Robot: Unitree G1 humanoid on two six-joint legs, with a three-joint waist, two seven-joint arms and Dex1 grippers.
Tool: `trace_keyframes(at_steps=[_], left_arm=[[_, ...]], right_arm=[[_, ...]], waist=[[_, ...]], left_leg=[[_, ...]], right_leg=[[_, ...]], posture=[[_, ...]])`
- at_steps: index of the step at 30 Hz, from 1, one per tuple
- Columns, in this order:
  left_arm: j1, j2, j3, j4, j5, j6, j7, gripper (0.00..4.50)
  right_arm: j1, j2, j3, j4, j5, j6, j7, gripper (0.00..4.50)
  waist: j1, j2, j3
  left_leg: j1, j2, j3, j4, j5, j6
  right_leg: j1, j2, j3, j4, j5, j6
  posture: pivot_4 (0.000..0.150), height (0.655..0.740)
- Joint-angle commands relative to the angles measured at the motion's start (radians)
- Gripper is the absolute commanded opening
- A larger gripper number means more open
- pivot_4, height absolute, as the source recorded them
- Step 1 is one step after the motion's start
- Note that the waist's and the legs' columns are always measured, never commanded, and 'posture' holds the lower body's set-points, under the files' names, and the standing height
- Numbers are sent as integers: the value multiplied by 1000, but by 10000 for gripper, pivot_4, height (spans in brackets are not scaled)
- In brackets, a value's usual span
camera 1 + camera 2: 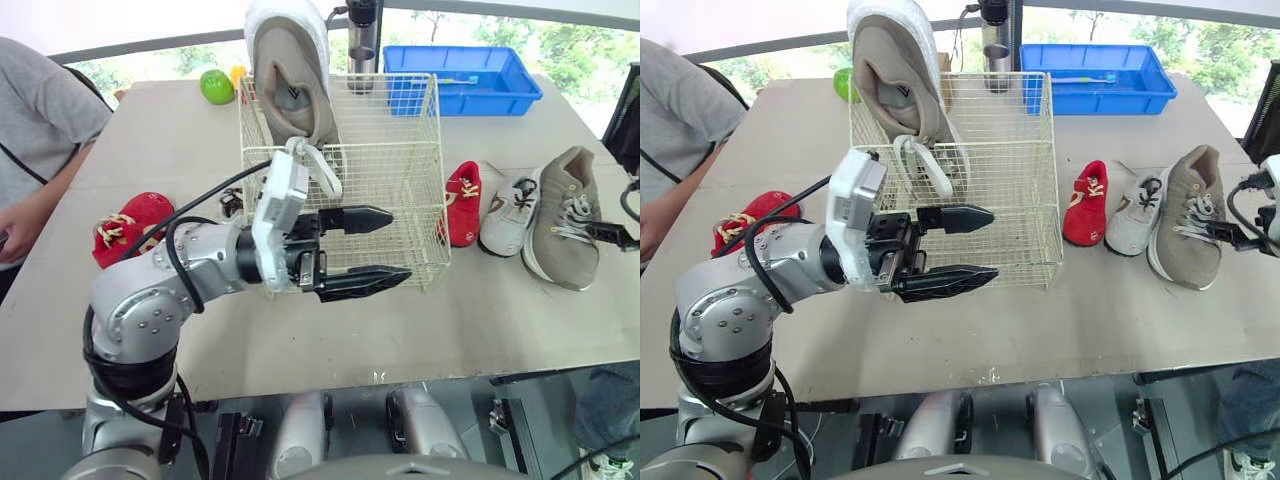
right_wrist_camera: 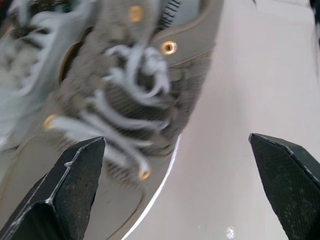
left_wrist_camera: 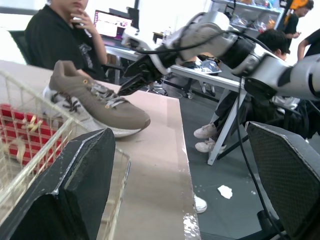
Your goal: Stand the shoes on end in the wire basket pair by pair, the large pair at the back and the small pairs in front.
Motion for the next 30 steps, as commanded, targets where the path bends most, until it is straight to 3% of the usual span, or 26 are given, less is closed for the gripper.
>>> trace_keyframes(at_steps=[1, 4, 6, 10, 15, 21, 30], left_arm=[[-27, -7, -31, 0, 49, -67, -17, 45000], [-36, -2, -48, 6, 84, -102, -33, 45000], [-44, 8, -59, 6, 113, -129, -53, 45000], [-43, 27, -62, 1, 128, -150, -78, 45000], [-37, 56, -69, 9, 160, -176, -112, 45000], [-28, 58, -102, 20, 188, -207, -165, 45000], [-20, 42, -114, 77, 201, -237, -219, 45000]], right_arm=[[-114, 38, 87, 181, -121, -72, 55, 44709], [-225, 98, 185, 354, -230, -155, 102, 44709], [-291, 149, 222, 490, -278, -180, 138, 39589], [-357, 181, 246, 625, -354, -226, 183, 22355], [-351, 178, 213, 631, -376, -220, 233, 255], [-230, 148, 70, 462, -336, -167, 218, 255], [-33, 210, -447, -97, -173, -93, 51, 255]], waist=[[3, 0, 0], [4, 0, 0], [1, 0, 0], [2, 0, 0], [6, 0, 0], [9, 0, 0], [3, 5, 2]], left_leg=[[0, 0, 0, 0, 0, 0], [-2, 0, 0, 0, 0, 0], [-3, 0, 0, 0, 0, 0], [-3, 0, 0, 0, 0, 0], [-3, -1, 0, 1, 0, 0], [-3, -1, -2, 0, 0, 0], [-4, -1, -2, -1, 0, 0]], right_leg=[[0, 0, 0, 0, 0, 0], [-1, 0, 0, 0, 0, 0], [-3, 0, 0, -1, 0, 0], [-2, 0, 1, -1, 0, 0], [-1, 0, 1, -1, 0, 0], [-1, 0, -1, -1, 0, 0], [-3, 0, 0, 0, 0, 1]], posture=[[1500, 7400], [1500, 7400], [1500, 7400], [1500, 7400], [1500, 7400], [1500, 7400], [1500, 7400]])
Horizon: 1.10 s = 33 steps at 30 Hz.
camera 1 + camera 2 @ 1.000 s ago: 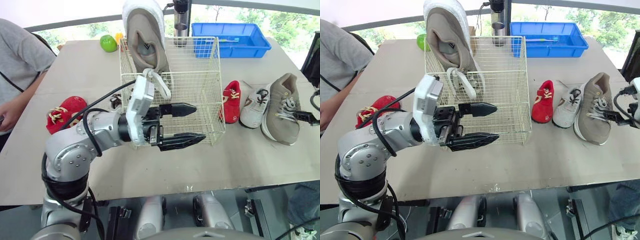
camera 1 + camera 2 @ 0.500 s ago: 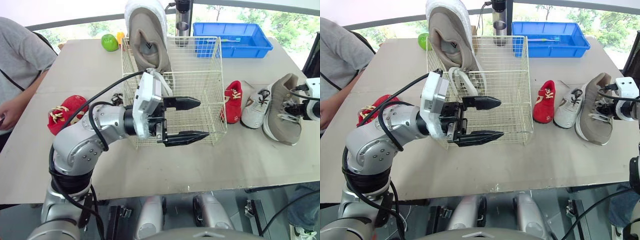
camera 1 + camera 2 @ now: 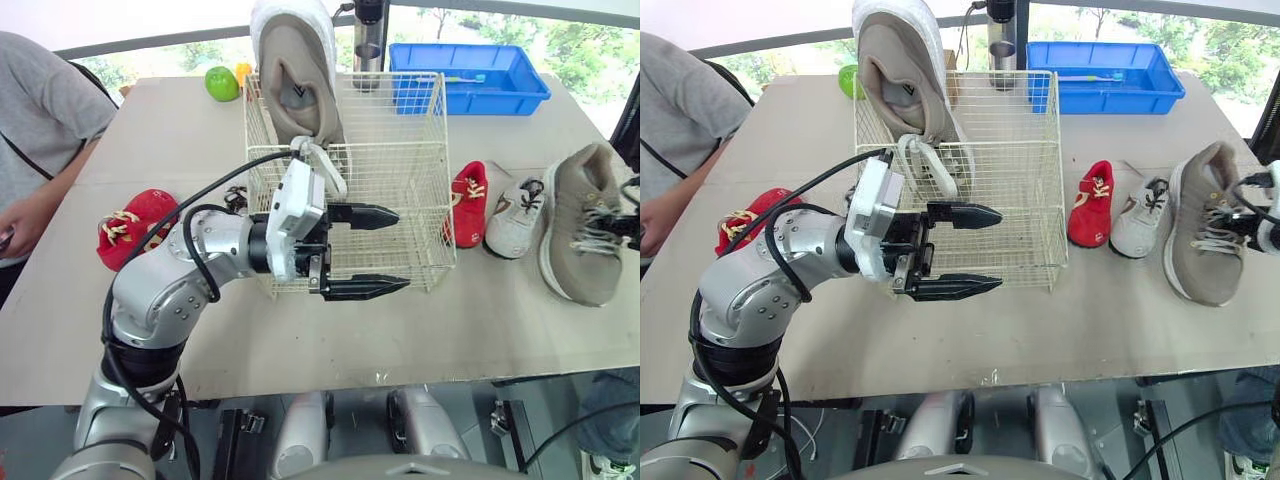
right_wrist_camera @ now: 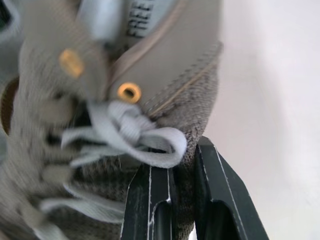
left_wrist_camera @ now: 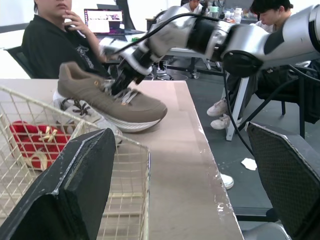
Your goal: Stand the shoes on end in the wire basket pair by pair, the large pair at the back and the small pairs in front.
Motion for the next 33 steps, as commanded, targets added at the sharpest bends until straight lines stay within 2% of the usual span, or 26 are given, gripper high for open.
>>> trace_keyframes(at_steps=[1, 4, 8, 10, 12, 15, 20, 25, 28, 33], left_arm=[[-7, -19, 5, 3, -21, -10, -6, 45000], [-21, -43, 29, -2, -75, 37, 45, 45000], [-3, -92, 60, -31, -61, 16, 153, 45000], [27, -132, 95, -50, -59, -11, 229, 45000], [84, -120, 141, -91, -86, -15, 239, 45000], [180, -71, 230, -149, -187, 18, 244, 45000], [342, -9, 365, -218, -261, -5, 280, 45000], [534, 33, 563, -249, -326, -62, 255, 45000], [547, 45, 587, -226, -338, -81, 271, 45000], [523, 69, 547, -222, -303, -97, 282, 45000]], right_arm=[[-53, 83, -288, -298, 146, -18, -86, 255], [-162, 185, -341, -463, 246, 53, -156, 255], [-358, 319, -263, -514, 293, 10, -249, 255], [-461, 401, -179, -495, 269, -76, -280, 255], [-562, 512, -96, -427, 224, -204, -312, 255], [-623, 617, -2, -343, 156, -381, -321, 255], [-608, 688, 83, -280, 92, -583, -308, 255], [-458, 724, 174, -408, 58, -641, -294, 255], [-366, 757, 206, -444, 45, -684, -303, 255], [-300, 814, 260, -470, 20, -722, -326, 255]], waist=[[-8, 1, 0], [-24, 2, 0], [-32, 3, 0], [-31, 3, 0], [-32, 3, 0], [-31, 3, 0], [-3, 2, 0], [0, 1, -1], [-2, 0, -1], [-11, 0, -2]], left_leg=[[0, 0, 0, 0, 0, 0], [1, 1, -1, -1, 0, 0], [2, 2, -1, -2, 0, 0], [2, 2, -1, -2, 0, 0], [1, 2, -1, -3, 0, 0], [0, 2, 0, -5, 0, 0], [-3, 3, -1, -9, 0, -1], [-2, 1, -2, -10, 0, 0], [1, 0, -1, -10, 0, 0], [13, 1, 0, -11, 0, -1]], right_leg=[[0, 0, 1, 0, 0, 0], [0, 2, 1, 1, 0, 0], [-1, 3, 1, 2, 0, 0], [-1, 3, 1, 1, 0, 0], [-3, 3, 3, 2, 0, 0], [-6, 2, 3, 2, 0, 0], [-6, -3, -1, -1, 0, 0], [-6, -8, -1, -2, 0, 0], [-4, -8, -2, 0, 0, 0], [5, -4, 1, 0, 0, -1]], posture=[[1500, 7400], [1500, 7400], [1500, 7400], [1500, 7400], [1500, 7400], [1500, 7400], [1500, 7400], [1500, 7400], [1500, 7400], [1500, 7400]])
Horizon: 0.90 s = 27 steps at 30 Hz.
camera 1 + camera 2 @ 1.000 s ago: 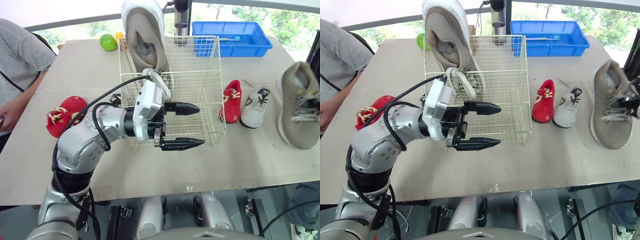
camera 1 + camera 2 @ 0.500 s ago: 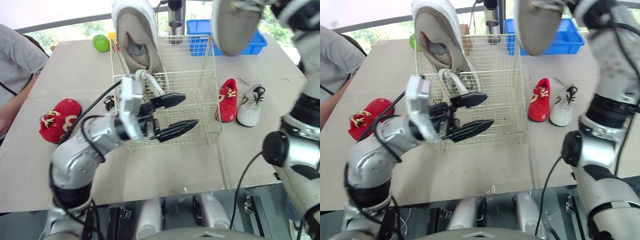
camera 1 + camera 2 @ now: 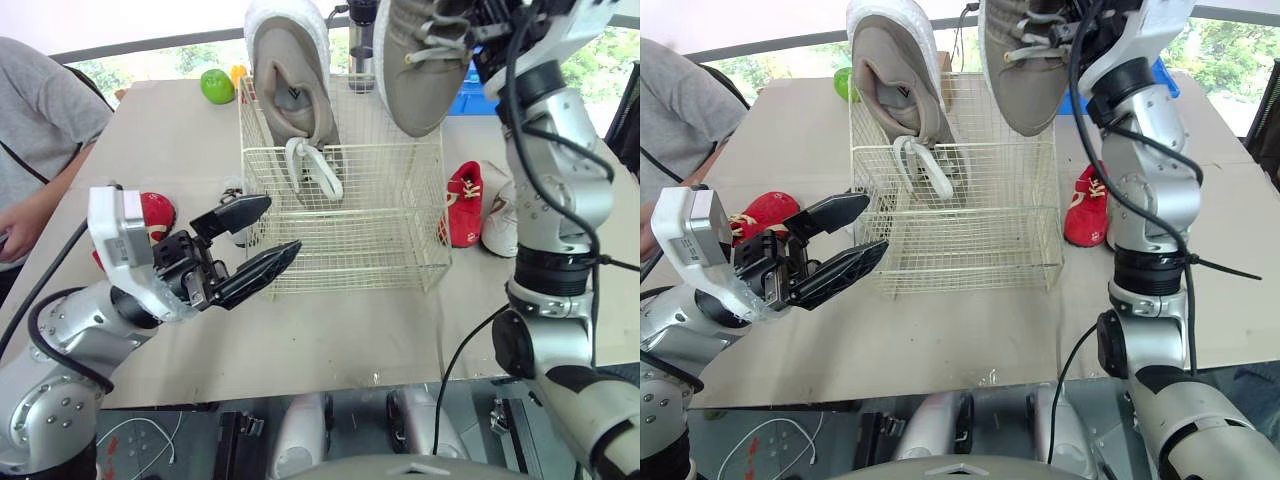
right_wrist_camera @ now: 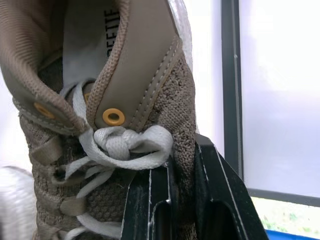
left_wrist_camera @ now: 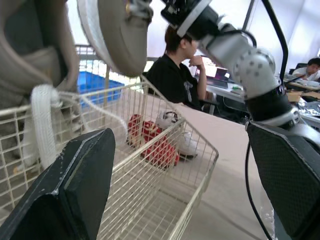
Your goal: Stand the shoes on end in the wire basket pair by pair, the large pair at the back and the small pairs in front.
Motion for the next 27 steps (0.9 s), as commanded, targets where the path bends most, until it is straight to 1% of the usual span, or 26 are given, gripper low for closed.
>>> trace_keyframes(at_steps=[1, 5, 9, 15, 20, 27], left_arm=[[-34, 16, -21, -10, 6, -25, 29, 45000], [-60, 20, -60, -10, 11, -21, 58, 45000], [-59, 15, -84, -12, 14, -29, 75, 45000], [-2, 2, -73, 7, 42, -68, 28, 45000], [52, -7, -57, 2, 56, -98, 8, 45000], [85, -17, -63, 9, 80, -137, -14, 45000]], right_arm=[[30, 27, 40, -18, -19, -12, -14, 255], [22, 38, 57, -5, -42, -39, -11, 255], [-73, 32, 44, 81, -57, -92, -6, 255], [-134, 24, 52, 212, -90, -210, 40, 255], [-173, 32, 35, 298, -87, -281, 50, 255], [-253, 33, 25, 410, -83, -363, 61, 255]], waist=[[-3, 0, 0], [-14, 0, 0], [-24, 0, 0], [-22, 0, 0], [-22, 0, 0], [-21, 0, 1]], left_leg=[[2, 0, 0, 0, 0, 0], [2, 1, -1, 0, 0, 0], [3, 1, -2, -3, 0, 0], [2, 1, -1, -3, 0, 0], [2, 2, -1, -3, 0, 0], [1, 2, 0, -4, 0, 0]], right_leg=[[2, 1, 0, 0, 0, 0], [3, 3, 0, -1, -2, -4], [2, 4, 2, 0, 0, -1], [0, 5, 2, 0, -1, -1], [0, 4, 3, -1, -1, -1], [-2, 4, 4, 0, -1, -1]], posture=[[1500, 7400], [1500, 7400], [1500, 7400], [1500, 7400], [1500, 7400], [1500, 7400]])
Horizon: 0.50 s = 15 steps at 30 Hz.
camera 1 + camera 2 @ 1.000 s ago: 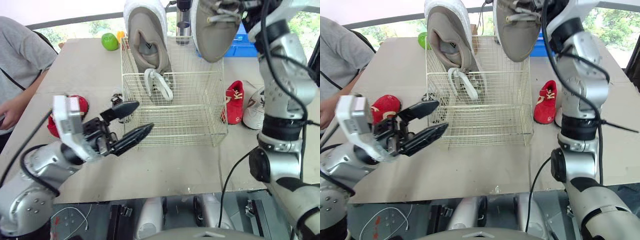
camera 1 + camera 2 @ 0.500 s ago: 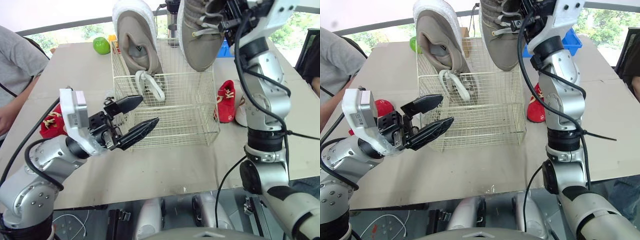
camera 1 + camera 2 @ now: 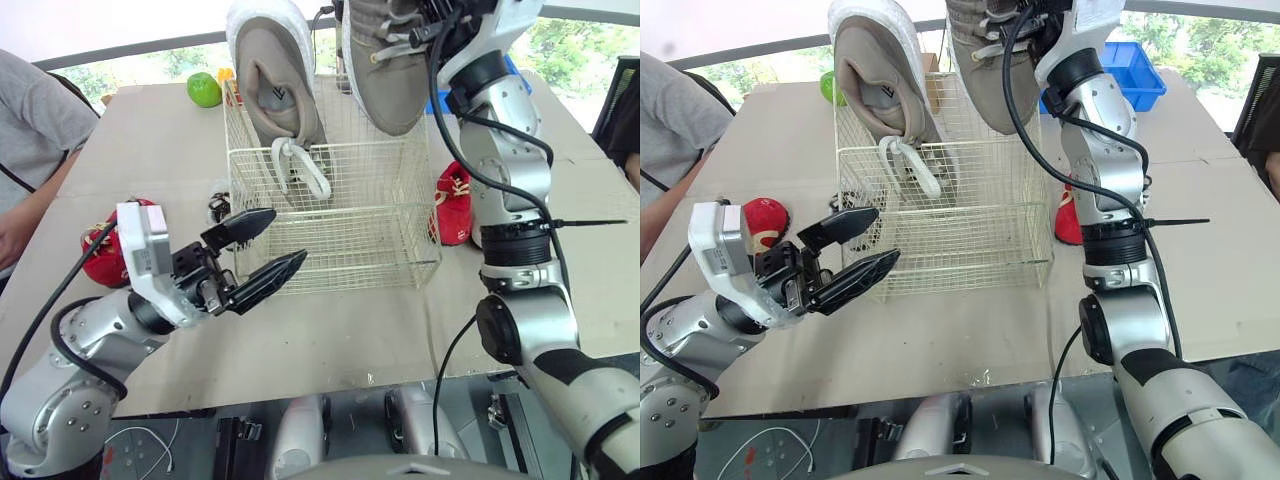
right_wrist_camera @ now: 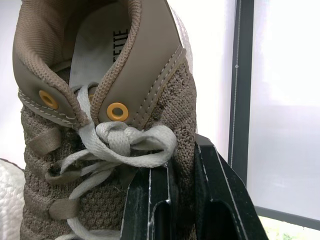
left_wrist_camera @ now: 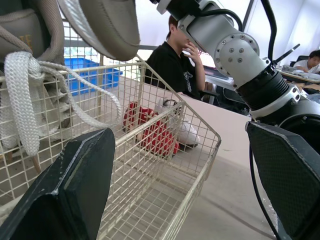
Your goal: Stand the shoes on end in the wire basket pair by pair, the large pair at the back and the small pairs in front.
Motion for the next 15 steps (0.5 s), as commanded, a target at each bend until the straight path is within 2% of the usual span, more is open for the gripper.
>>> trace_keyframes(at_steps=[1, 3, 8, 15], left_arm=[[18, -5, 17, -6, 16, -43, -28, 45000], [25, -5, 22, 1, 20, -52, -40, 45000], [80, -10, 52, 15, 31, -83, -82, 45000], [116, -12, 68, 9, 34, -100, -82, 45000]], right_arm=[[-62, -1, -23, 8, 2, -76, 5, 255], [-51, -2, -20, 12, -2, -88, 6, 255], [98, 5, 29, -42, -46, -108, 16, 255], [388, 72, 105, -275, -42, 17, -21, 255]], waist=[[0, 0, 0], [0, 0, 0], [2, -1, 0], [4, -4, -2]], left_leg=[[0, 0, 0, 0, 0, 0], [0, 0, 0, -2, 0, 0], [-1, 1, 0, -3, 0, 0], [0, 1, 0, -3, 0, 0]], right_leg=[[0, 0, 0, 0, 0, 0], [-1, 0, 0, 0, 0, 0], [-2, 0, 0, -1, 0, 0], [-1, -1, 0, 0, -2, -4]], posture=[[1500, 7400], [1500, 7400], [1500, 7400], [1500, 7400]])
